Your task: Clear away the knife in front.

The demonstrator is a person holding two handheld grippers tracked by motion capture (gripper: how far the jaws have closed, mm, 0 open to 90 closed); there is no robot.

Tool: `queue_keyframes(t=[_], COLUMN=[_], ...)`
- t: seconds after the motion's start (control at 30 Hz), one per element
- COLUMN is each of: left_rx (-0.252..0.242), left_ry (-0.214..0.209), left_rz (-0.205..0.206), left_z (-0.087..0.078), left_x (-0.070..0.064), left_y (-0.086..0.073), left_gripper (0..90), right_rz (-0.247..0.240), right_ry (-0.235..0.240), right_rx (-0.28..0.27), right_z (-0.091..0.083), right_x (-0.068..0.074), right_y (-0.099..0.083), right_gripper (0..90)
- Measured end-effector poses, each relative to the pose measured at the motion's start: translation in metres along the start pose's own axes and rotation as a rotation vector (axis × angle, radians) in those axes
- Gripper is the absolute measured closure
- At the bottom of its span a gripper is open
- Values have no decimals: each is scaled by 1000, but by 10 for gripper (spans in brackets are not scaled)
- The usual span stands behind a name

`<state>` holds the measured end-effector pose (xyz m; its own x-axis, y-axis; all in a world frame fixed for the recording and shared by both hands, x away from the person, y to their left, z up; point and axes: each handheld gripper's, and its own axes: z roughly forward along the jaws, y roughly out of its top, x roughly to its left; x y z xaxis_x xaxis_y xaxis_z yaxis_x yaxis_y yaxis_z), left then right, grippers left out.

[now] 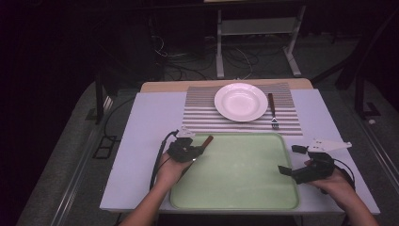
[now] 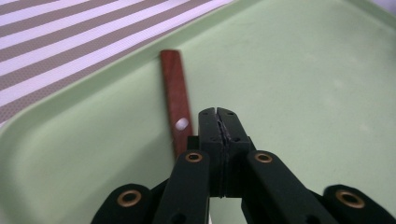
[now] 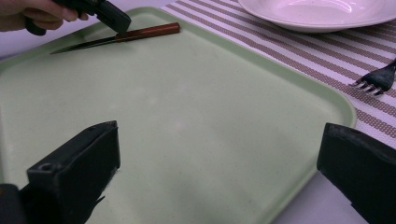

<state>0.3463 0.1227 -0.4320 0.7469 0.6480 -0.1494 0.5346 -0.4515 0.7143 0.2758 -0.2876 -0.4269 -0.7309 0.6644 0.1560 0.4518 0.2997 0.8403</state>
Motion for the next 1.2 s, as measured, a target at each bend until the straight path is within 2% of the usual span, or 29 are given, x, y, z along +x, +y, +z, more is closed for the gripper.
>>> queue_keyframes(t=[0.1, 0.2, 0.3, 0.53, 0.9, 1.2], left_rx=[11, 31, 37, 53, 49, 43], left_ry=[2, 16, 18, 48, 93, 106], left_rz=[11, 22, 0, -12, -64, -86], left_z=[9, 13, 12, 8, -8, -17], left_x=[1, 2, 8, 16, 35, 43], left_y=[8, 9, 5, -1, -13, -19], left_gripper=[894, 895, 896, 896, 895, 868], right_rz=[-1, 0, 0, -3, -2, -3], right_ry=[1, 2, 1, 1, 0, 0], right_rx=[4, 2, 3, -3, -5, -3], right_z=[1, 0, 0, 0, -1, -1], right_x=[0, 0, 0, 0, 0, 0], right_y=[0, 0, 0, 0, 0, 0], right_gripper=[0, 0, 0, 0, 0, 0])
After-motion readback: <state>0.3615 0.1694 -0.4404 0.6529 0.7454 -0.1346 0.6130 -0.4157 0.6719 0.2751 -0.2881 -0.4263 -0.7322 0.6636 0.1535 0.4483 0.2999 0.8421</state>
